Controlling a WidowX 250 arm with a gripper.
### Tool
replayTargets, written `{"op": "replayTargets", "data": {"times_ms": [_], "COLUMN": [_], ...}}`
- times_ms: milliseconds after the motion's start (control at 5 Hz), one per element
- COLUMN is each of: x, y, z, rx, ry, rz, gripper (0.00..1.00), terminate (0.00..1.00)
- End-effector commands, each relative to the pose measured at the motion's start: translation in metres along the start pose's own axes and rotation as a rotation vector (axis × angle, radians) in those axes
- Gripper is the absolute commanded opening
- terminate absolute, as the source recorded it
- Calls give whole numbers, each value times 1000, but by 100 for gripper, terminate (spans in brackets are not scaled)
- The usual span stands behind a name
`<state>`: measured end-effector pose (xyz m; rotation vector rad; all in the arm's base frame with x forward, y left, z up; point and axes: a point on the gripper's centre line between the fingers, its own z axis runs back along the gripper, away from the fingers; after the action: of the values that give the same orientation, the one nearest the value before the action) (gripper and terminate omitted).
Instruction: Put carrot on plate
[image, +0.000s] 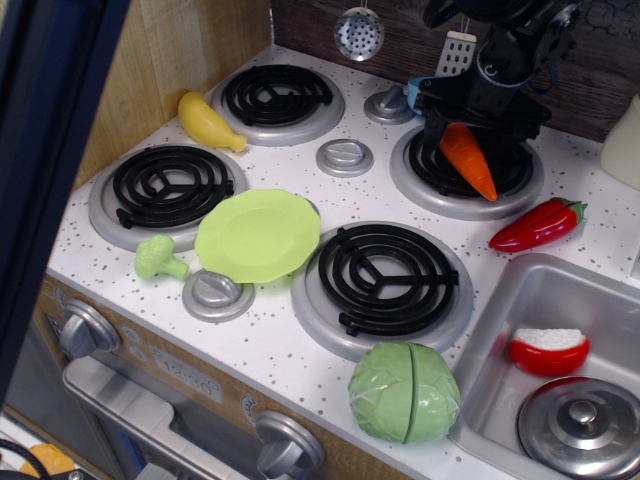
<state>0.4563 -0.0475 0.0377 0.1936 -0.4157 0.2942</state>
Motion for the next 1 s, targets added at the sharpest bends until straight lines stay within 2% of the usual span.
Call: {"op": "replayTargets", "data": {"times_ms": [0,200,400,600,800], "x": [18,19,16,7,-6], "y": [2,6,22,58,84], "z": [11,15,25,37,43], "rx": [-31,0,62,160,262], "ry": [-36,13,47,93,95], "rz": [-8,-21,-43,-47,-14], "gripper": [100,0,0,0,0], "terminate": [0,0,0,0,0]}}
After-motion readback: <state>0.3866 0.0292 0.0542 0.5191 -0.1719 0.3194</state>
